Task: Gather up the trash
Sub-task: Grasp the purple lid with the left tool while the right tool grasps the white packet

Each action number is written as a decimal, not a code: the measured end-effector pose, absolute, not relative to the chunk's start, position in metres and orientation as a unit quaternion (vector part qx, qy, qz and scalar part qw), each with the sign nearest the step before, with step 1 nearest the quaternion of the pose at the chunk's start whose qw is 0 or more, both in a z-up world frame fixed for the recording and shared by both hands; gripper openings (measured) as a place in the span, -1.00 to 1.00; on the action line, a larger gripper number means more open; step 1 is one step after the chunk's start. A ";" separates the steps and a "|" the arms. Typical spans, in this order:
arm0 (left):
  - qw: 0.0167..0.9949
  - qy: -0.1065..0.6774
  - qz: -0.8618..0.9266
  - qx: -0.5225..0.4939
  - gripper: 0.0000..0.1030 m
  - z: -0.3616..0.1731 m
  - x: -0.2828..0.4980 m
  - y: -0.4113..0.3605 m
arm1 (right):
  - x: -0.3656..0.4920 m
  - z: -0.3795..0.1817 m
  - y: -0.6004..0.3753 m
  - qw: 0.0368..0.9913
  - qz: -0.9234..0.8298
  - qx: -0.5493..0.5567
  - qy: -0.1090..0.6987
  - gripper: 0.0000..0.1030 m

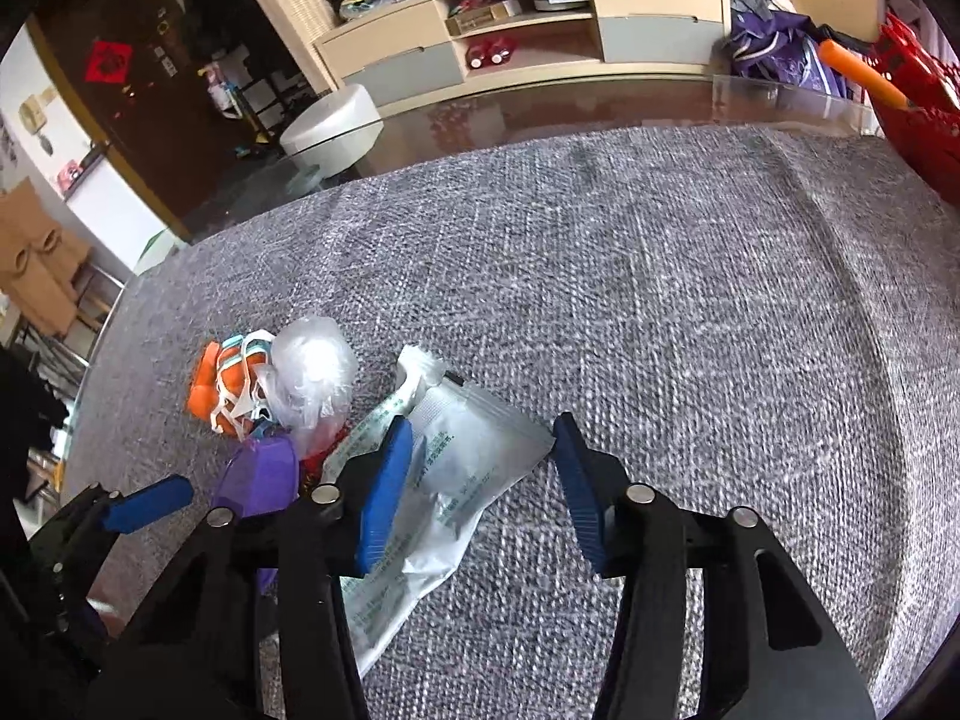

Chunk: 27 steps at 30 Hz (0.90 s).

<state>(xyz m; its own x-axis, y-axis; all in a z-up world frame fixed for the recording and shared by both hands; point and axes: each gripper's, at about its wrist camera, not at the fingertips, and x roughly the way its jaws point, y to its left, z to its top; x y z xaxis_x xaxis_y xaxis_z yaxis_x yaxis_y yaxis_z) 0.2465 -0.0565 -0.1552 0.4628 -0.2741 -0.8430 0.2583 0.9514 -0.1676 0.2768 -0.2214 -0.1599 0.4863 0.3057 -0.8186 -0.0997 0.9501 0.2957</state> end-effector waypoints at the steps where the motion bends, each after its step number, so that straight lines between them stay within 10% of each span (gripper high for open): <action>1: 0.854 0.496 -0.156 -0.009 0.84 -0.157 0.248 -0.057 | 0.279 -0.160 -0.222 0.856 0.119 0.106 0.493 -0.13; 9: 0.851 0.499 -0.165 -0.017 0.64 -0.165 0.255 -0.058 | 0.283 -0.161 -0.219 0.855 0.130 0.101 0.492 -0.85; 15: 0.856 0.490 -0.165 -0.018 0.40 -0.161 0.256 -0.054 | 0.283 -0.162 -0.218 0.849 0.138 0.114 0.497 -0.86; 21: 0.866 0.476 -0.154 -0.010 0.39 -0.154 0.249 -0.041 | 0.284 -0.163 -0.228 0.831 0.145 0.153 0.515 -0.77; 27: 0.864 0.479 -0.159 0.004 0.38 -0.155 0.241 -0.040 | 0.272 -0.155 -0.219 0.837 0.141 0.134 0.511 -0.03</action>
<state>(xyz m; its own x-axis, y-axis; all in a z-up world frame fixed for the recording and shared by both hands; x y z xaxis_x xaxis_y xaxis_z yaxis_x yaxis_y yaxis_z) 0.2412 -0.0402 -0.1553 0.4914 -0.2708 -0.8278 0.2785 0.9494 -0.1453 0.2718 -0.2189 -0.1552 0.4386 0.3733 -0.8175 -0.0989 0.9242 0.3689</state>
